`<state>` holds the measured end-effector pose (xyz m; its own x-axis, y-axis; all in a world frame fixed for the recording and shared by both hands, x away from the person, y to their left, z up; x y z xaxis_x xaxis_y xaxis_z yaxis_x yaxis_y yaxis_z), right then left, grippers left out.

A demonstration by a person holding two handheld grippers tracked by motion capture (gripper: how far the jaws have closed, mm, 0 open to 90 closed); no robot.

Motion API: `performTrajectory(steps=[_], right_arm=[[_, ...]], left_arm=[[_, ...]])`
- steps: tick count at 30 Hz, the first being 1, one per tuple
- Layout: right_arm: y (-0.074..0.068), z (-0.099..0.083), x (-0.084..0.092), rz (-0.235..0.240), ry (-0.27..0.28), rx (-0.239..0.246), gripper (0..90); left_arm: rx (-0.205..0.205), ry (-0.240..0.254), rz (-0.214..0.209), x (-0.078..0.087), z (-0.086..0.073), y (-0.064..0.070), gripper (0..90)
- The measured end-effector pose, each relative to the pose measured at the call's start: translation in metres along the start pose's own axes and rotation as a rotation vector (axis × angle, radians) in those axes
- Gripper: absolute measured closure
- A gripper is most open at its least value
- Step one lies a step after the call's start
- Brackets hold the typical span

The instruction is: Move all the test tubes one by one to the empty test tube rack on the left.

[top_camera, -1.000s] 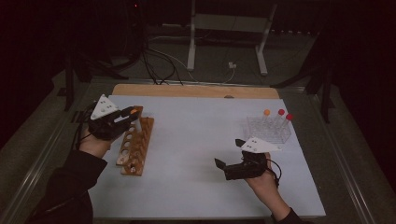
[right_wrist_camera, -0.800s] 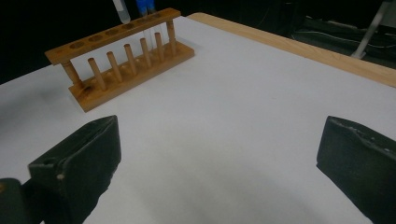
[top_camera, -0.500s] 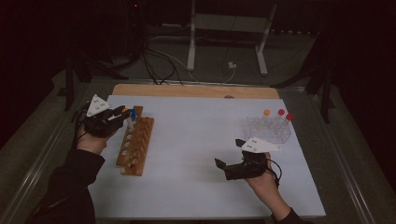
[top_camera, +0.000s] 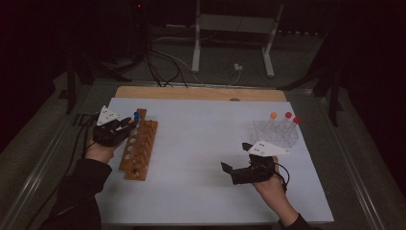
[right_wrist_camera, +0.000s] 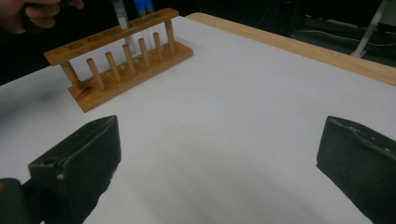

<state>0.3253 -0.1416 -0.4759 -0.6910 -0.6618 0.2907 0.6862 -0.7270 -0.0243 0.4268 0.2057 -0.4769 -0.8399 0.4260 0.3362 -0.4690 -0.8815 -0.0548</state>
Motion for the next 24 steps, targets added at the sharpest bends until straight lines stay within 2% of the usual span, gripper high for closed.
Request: performTrajectory(steps=[3, 8, 16, 18, 20, 22, 24], right_arm=[[0.0, 0.0, 0.0, 0.0, 0.0, -0.001, 0.0], [0.0, 0.0, 0.001, 0.0, -0.001, -0.001, 0.0], [0.001, 0.001, 0.002, 0.002, 0.001, -0.001, 0.0], [0.002, 0.002, 0.002, 0.0, 0.004, -0.002, 0.0], [0.003, 0.003, 0.003, -0.002, 0.009, -0.002, 0.0], [0.005, 0.004, 0.003, -0.003, 0.012, -0.009, 0.0], [0.007, 0.005, 0.004, -0.011, 0.015, -0.007, 0.0]], left_arm=[[0.002, -0.01, 0.005, -0.002, -0.005, 0.0, 71.7], [-0.017, -0.029, 0.011, -0.005, -0.011, 0.002, 71.5], [-0.018, -0.036, 0.011, -0.003, -0.014, 0.002, 70.9], [-0.003, -0.034, -0.002, -0.002, -0.013, 0.003, 69.5], [0.001, -0.034, 0.006, 0.0, -0.012, 0.003, 61.8], [0.013, -0.02, -0.011, 0.003, -0.009, 0.005, 54.8], [0.007, -0.011, -0.02, 0.008, -0.006, 0.008, 46.3]])
Point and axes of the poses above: each handheld gripper's, and its own axes: x roughly backward along the jaws, z roughly out of its top, y roughly to its right, the point moved 9 cm from there along -x, roughly forward along the jaws, and after that the axes turned 8 degrees about y, right-handed, at the moved point
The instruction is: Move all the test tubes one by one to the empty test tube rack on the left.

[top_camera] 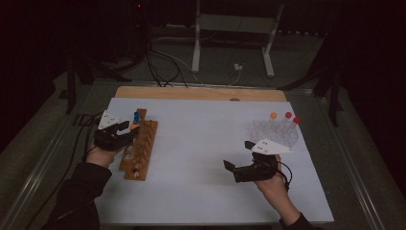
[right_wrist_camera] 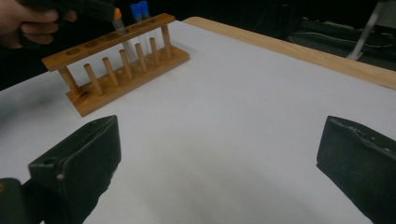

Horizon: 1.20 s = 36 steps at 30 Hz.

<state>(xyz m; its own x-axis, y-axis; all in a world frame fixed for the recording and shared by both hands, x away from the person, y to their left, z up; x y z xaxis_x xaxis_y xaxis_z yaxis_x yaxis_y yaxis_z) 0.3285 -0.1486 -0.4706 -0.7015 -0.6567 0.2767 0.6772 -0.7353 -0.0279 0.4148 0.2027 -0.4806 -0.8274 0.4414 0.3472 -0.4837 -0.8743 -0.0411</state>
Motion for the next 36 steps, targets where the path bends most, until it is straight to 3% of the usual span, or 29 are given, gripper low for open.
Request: performTrajectory(steps=[2, 4, 7, 12, 15, 24, 31, 36], right_arm=[[0.003, 0.003, 0.002, -0.01, 0.011, 0.003, 0.0], [0.007, 0.006, 0.004, -0.023, 0.026, 0.003, 0.0], [0.018, 0.012, 0.008, -0.056, 0.049, 0.011, 0.0], [0.042, 0.022, 0.015, -0.125, 0.076, 0.032, 0.0], [0.059, 0.025, 0.019, -0.168, 0.075, 0.018, 0.0], [0.114, 0.016, 0.024, -0.338, 0.061, -0.017, 0.0], [0.144, -0.003, 0.017, -0.414, 0.013, -0.06, 3.9], [0.162, -0.016, 0.01, -0.468, -0.02, -0.094, 15.7]], left_arm=[[-0.009, 0.018, -0.018, 0.006, 0.004, 0.005, 38.9], [0.0, 0.042, -0.069, 0.013, 0.008, 0.013, 29.3], [0.006, 0.065, -0.114, 0.023, 0.012, 0.026, 15.9], [-0.014, 0.072, -0.217, 0.037, 0.01, 0.052, 2.2], [-0.005, 0.103, -0.27, 0.045, 0.011, 0.065, 1.9], [-0.03, 0.138, -0.354, 0.058, 0.004, 0.099, 1.9], [-0.045, 0.14, -0.378, 0.06, -0.002, 0.112, 1.9], [-0.049, 0.152, -0.381, 0.061, -0.002, 0.114, 1.9]])
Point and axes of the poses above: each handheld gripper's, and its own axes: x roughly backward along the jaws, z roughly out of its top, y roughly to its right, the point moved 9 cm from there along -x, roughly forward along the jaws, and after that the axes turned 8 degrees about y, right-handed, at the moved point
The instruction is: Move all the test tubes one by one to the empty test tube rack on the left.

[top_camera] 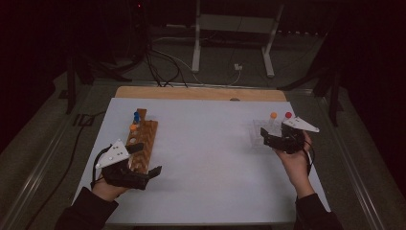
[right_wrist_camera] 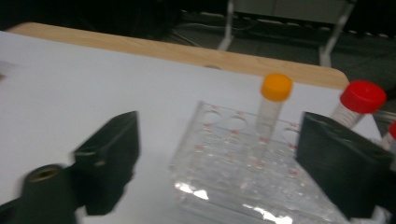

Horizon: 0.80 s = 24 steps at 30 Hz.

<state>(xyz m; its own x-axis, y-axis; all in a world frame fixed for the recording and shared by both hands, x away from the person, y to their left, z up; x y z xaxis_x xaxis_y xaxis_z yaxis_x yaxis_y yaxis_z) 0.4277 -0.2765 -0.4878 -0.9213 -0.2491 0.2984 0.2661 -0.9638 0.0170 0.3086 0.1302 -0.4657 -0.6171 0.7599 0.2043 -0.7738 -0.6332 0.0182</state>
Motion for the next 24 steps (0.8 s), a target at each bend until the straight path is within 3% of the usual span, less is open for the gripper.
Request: performTrajectory(steps=[6, 11, 19, 24], right_arm=[[0.012, -0.006, -0.015, -0.055, -0.037, -0.02, 28.6], [0.018, -0.007, -0.026, -0.074, -0.062, -0.03, 43.4], [0.028, -0.01, -0.043, -0.15, -0.112, -0.043, 53.9], [0.031, -0.012, -0.052, -0.163, -0.131, -0.049, 56.6]], left_arm=[[-0.004, -0.002, 0.005, 0.0, -0.001, -0.001, 1.9], [0.002, -0.021, -0.006, -0.003, -0.004, 0.001, 1.9], [0.002, -0.026, -0.012, -0.005, -0.005, 0.002, 1.9], [0.0, -0.029, -0.016, -0.005, -0.006, 0.002, 2.0]])
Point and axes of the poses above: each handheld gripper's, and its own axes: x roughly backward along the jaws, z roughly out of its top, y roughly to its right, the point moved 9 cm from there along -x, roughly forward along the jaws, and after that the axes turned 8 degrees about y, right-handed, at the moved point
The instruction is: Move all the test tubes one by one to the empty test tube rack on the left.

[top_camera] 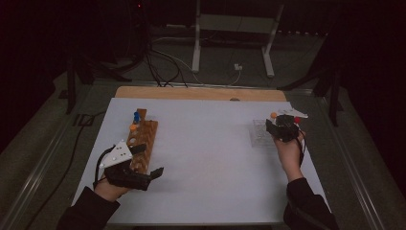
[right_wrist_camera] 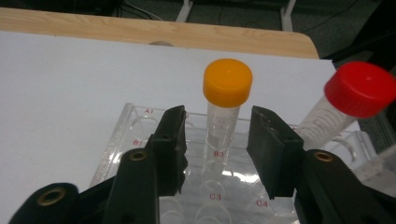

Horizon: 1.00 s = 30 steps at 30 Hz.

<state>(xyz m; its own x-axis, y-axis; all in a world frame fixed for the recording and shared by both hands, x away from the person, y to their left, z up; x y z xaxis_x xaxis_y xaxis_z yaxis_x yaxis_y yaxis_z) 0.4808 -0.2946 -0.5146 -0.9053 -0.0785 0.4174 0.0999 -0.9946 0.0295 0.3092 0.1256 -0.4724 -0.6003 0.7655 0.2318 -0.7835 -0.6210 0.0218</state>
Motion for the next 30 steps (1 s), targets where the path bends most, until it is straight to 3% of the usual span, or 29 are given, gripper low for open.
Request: performTrajectory(steps=[12, 17, 30], right_arm=[[0.002, -0.002, -0.012, -0.025, -0.029, 0.0, 73.0], [0.002, -0.001, -0.012, -0.025, -0.032, -0.002, 74.3], [0.001, 0.03, 0.016, -0.018, 0.045, 0.027, 74.5]], left_arm=[[0.006, -0.005, 0.006, -0.001, -0.002, -0.001, 1.9], [0.004, -0.004, 0.003, 0.0, -0.001, 0.0, 2.0], [0.008, -0.018, -0.012, -0.003, -0.002, 0.003, 2.0]])
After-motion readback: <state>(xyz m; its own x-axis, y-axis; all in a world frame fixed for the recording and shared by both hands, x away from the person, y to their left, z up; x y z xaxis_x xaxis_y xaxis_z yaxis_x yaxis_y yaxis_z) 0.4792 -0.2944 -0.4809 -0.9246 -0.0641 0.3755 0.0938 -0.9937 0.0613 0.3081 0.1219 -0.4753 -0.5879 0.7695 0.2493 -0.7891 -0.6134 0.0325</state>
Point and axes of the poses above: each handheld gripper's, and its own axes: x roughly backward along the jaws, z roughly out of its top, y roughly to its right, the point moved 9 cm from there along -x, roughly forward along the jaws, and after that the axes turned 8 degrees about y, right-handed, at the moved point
